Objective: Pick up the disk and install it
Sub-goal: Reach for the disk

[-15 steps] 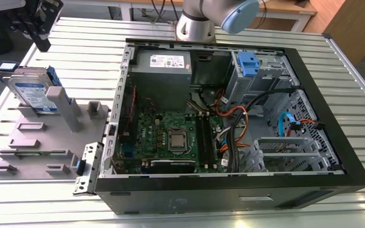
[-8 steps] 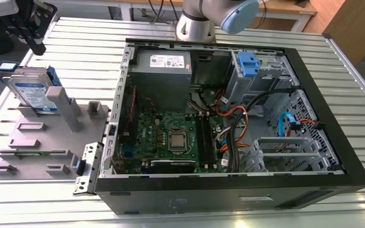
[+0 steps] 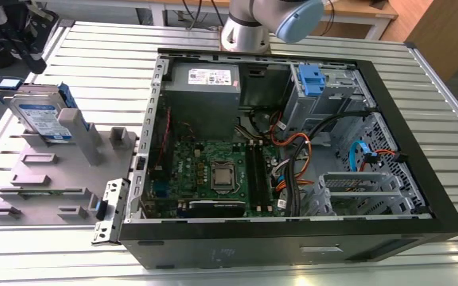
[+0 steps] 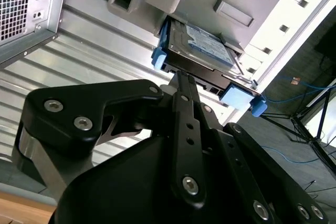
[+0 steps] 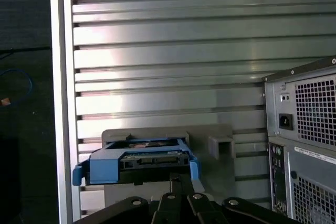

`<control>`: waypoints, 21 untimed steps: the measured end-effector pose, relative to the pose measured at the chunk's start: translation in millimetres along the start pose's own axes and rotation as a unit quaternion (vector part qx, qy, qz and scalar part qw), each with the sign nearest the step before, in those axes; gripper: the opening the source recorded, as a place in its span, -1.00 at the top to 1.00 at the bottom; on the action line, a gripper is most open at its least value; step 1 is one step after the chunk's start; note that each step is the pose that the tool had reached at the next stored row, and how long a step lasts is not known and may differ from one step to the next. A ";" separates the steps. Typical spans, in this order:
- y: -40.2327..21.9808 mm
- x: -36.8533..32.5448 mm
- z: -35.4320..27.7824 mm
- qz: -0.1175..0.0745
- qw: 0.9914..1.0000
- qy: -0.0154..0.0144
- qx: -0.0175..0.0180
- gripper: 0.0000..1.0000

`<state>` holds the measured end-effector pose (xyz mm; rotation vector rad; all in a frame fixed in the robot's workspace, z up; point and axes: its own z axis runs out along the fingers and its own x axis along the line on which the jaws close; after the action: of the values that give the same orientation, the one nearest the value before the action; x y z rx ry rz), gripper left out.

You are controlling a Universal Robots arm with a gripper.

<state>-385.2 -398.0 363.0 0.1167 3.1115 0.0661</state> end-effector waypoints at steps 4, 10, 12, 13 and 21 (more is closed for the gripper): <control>-2.1 7.3 6.4 0.000 1.000 0.000 0.000 0.79; -4.7 20.1 14.9 0.000 1.000 0.000 0.000 0.79; -5.3 23.1 17.9 0.000 1.000 0.000 0.000 0.79; -5.6 24.6 19.2 0.000 1.000 0.000 0.000 0.79; -6.6 31.7 25.9 0.000 1.000 0.000 0.000 0.79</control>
<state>-416.6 -401.2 336.0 0.1157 3.1116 0.0661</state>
